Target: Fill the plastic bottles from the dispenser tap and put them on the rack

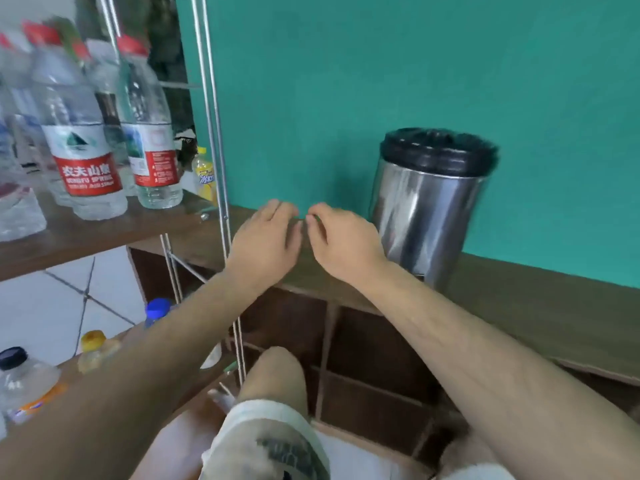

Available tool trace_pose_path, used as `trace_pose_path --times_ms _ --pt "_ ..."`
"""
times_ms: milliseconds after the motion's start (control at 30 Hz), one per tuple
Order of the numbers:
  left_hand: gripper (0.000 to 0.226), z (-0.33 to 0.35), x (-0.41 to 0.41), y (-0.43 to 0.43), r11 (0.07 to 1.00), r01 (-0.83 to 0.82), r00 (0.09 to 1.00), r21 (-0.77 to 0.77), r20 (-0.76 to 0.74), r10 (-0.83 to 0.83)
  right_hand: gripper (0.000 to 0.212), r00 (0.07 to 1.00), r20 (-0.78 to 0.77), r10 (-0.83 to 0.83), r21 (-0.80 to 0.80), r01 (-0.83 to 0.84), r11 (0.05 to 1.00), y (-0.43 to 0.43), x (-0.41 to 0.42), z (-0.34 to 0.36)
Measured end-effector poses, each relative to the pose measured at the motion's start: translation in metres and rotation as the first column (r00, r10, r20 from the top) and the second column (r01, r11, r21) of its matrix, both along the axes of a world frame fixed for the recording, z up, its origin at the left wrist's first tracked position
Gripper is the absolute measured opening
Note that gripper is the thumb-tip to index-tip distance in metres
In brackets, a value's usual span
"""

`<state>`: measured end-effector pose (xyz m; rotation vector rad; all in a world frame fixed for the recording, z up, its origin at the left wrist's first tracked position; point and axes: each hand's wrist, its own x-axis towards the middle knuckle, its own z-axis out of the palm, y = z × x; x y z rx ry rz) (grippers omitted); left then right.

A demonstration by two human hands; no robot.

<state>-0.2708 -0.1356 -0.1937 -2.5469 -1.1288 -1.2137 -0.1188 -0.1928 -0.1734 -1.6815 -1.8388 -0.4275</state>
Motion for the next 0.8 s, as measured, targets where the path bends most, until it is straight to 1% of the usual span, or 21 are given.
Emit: trace_pose_path --times_ms 100,167,233,367,433,500,600,700,767,800 --pt "0.029 0.057 0.058 0.002 0.993 0.093 0.995 0.074 0.026 -0.095 0.028 0.993 0.054 -0.105 0.058 0.102 0.993 -0.015 0.055 0.057" --pt "0.031 0.09 0.095 0.003 0.984 0.148 0.989 0.1 0.004 -0.149 0.029 0.967 0.128 -0.219 0.098 0.208 0.973 -0.023 0.089 0.091" --pt "0.032 0.114 0.126 0.005 0.975 0.195 0.981 0.107 -0.039 -0.192 0.032 0.935 0.17 -0.312 0.105 0.297 0.949 -0.029 0.119 0.115" --pt "0.037 0.143 0.177 0.012 0.969 0.24 0.961 0.052 -0.154 -0.23 0.037 0.897 0.144 -0.417 0.047 0.415 0.909 -0.036 0.17 0.138" --pt "0.042 0.15 0.198 0.02 0.967 0.254 0.946 0.008 -0.208 -0.247 0.04 0.888 0.111 -0.446 -0.003 0.449 0.893 -0.036 0.192 0.142" --pt "0.046 0.159 0.215 0.033 0.969 0.247 0.935 -0.001 -0.261 -0.239 0.043 0.879 0.1 -0.466 -0.049 0.472 0.88 -0.033 0.215 0.144" --pt "0.056 0.174 0.241 0.054 0.969 0.246 0.926 -0.016 -0.292 -0.24 0.049 0.884 0.063 -0.463 -0.074 0.467 0.881 -0.023 0.246 0.141" --pt "0.067 0.176 0.267 0.073 0.965 0.23 0.919 -0.129 -0.297 -0.259 0.054 0.909 0.029 -0.416 -0.098 0.417 0.904 -0.004 0.271 0.133" --pt "0.075 0.178 0.282 0.085 0.926 0.273 0.901 -0.26 -0.268 -0.341 0.051 0.95 -0.111 -0.291 -0.113 0.279 0.954 0.012 0.286 0.132" --pt "0.082 0.177 0.286 0.092 0.906 0.305 0.893 -0.293 -0.242 -0.38 0.051 0.962 -0.183 -0.205 -0.104 0.188 0.977 0.02 0.292 0.13"
